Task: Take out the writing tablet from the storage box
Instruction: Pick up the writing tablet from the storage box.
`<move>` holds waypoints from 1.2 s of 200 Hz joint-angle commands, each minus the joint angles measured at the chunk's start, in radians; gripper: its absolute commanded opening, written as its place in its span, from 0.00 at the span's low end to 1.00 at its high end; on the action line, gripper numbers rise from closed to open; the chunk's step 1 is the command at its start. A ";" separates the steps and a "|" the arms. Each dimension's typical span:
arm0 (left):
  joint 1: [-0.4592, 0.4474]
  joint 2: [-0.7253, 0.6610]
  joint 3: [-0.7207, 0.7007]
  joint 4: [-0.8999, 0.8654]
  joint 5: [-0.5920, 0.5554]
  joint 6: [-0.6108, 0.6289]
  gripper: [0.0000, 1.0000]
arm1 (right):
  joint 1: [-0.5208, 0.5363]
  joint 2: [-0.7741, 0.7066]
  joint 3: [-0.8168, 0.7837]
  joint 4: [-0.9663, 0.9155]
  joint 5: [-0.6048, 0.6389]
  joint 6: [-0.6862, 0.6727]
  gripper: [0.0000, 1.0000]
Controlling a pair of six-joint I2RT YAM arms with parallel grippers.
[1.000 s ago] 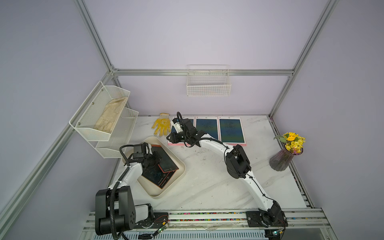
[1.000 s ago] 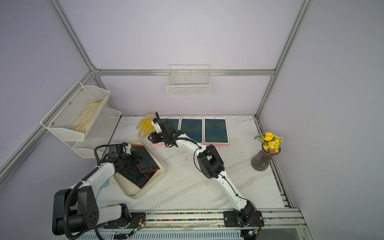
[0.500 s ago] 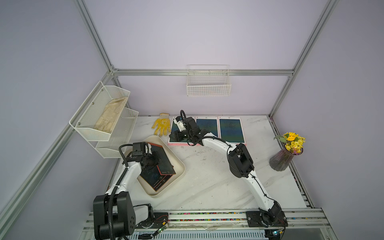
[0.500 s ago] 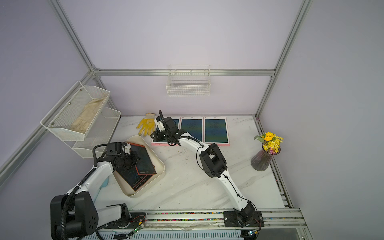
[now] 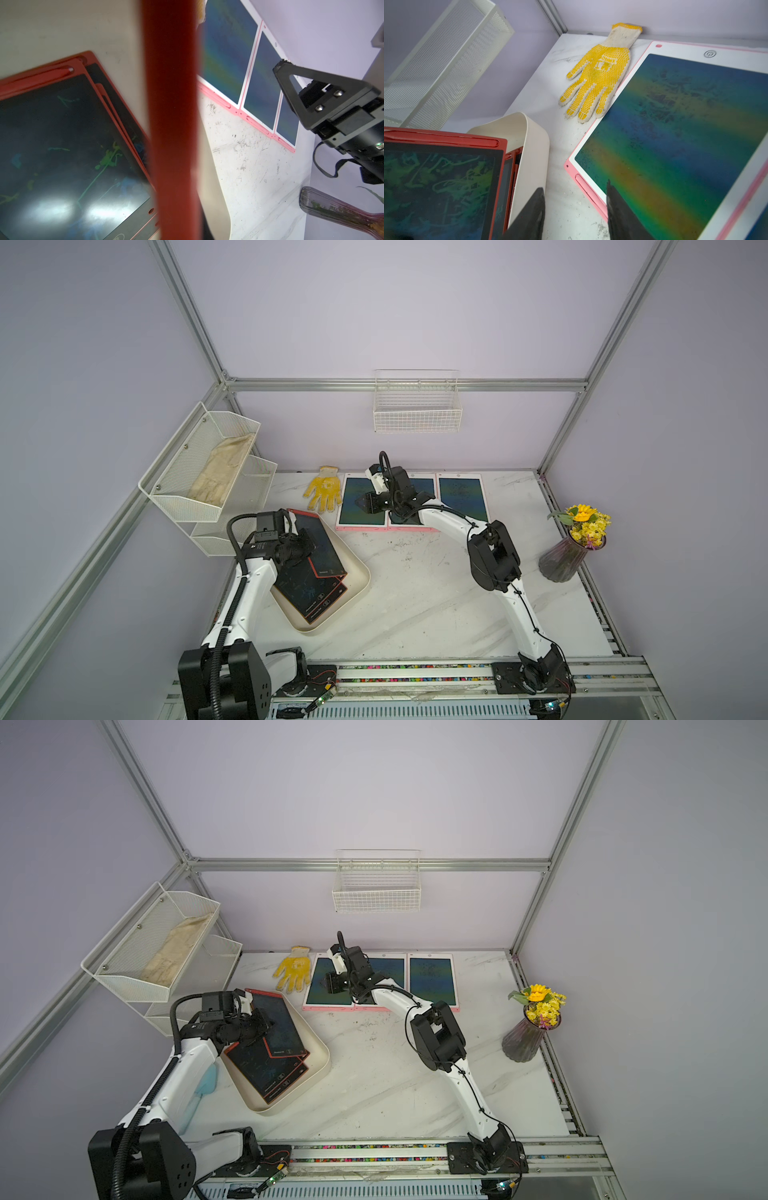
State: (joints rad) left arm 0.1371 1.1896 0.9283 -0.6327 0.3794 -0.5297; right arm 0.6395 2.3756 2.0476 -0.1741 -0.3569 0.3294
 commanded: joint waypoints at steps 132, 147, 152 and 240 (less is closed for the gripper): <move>-0.332 0.215 0.433 0.007 0.029 -0.032 0.00 | -0.258 -0.423 -0.502 0.118 -0.051 0.034 0.48; -0.378 0.274 0.457 0.025 0.027 -0.043 0.00 | -0.292 -0.462 -0.545 0.117 -0.049 0.043 0.48; -0.391 0.284 0.466 0.030 0.024 -0.047 0.00 | -0.301 -0.474 -0.559 0.117 -0.049 0.046 0.48; -0.608 0.446 0.560 0.102 -0.047 -0.125 0.00 | -0.462 -0.673 -0.751 0.090 -0.006 0.083 0.47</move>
State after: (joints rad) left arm -0.4122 1.6047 1.3613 -0.6067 0.3698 -0.6041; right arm 0.2054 1.7767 1.3327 -0.0875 -0.3969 0.3969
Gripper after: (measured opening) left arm 0.054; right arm 0.472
